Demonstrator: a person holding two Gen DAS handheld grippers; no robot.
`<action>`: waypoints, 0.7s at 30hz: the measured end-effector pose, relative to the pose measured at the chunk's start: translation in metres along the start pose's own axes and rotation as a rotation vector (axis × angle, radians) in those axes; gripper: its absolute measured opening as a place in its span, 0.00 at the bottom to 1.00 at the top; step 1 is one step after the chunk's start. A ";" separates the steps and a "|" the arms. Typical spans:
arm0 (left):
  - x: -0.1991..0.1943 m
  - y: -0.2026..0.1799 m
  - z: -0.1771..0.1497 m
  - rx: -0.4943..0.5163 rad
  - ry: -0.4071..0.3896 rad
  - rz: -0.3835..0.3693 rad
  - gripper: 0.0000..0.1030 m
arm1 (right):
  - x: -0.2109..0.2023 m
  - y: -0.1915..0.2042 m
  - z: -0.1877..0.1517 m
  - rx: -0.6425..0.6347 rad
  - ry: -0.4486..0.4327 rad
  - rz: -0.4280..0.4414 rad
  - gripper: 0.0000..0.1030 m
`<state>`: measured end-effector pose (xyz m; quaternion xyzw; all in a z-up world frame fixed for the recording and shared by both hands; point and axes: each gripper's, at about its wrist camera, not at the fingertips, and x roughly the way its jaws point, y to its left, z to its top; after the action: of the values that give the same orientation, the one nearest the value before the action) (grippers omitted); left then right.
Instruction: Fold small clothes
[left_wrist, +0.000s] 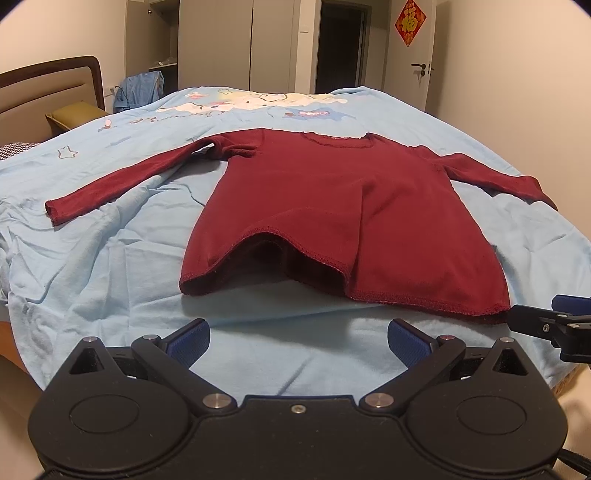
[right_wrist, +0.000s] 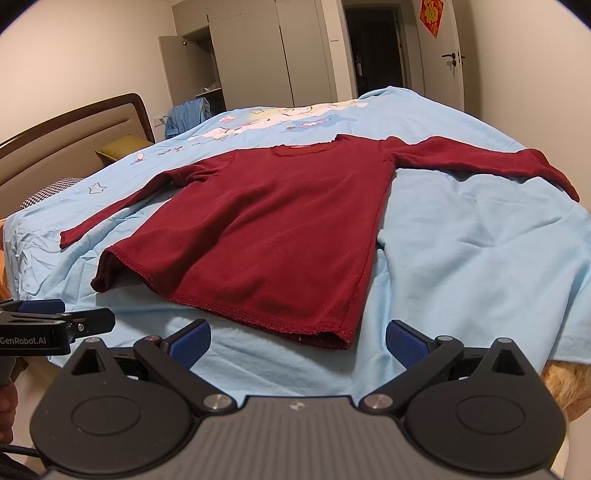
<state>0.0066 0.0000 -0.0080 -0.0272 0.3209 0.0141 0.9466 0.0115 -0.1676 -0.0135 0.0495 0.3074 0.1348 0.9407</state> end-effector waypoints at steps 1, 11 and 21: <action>0.000 0.000 0.000 0.000 0.001 0.000 0.99 | 0.000 0.000 0.000 0.001 0.001 0.000 1.00; 0.004 -0.001 0.001 0.003 0.016 -0.001 0.99 | 0.003 -0.001 0.001 0.009 0.014 -0.003 1.00; 0.009 0.001 0.002 -0.008 0.037 0.005 0.99 | 0.010 -0.003 0.001 0.015 0.036 -0.009 1.00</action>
<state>0.0148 0.0010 -0.0120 -0.0307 0.3384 0.0172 0.9404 0.0204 -0.1675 -0.0186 0.0529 0.3256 0.1293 0.9351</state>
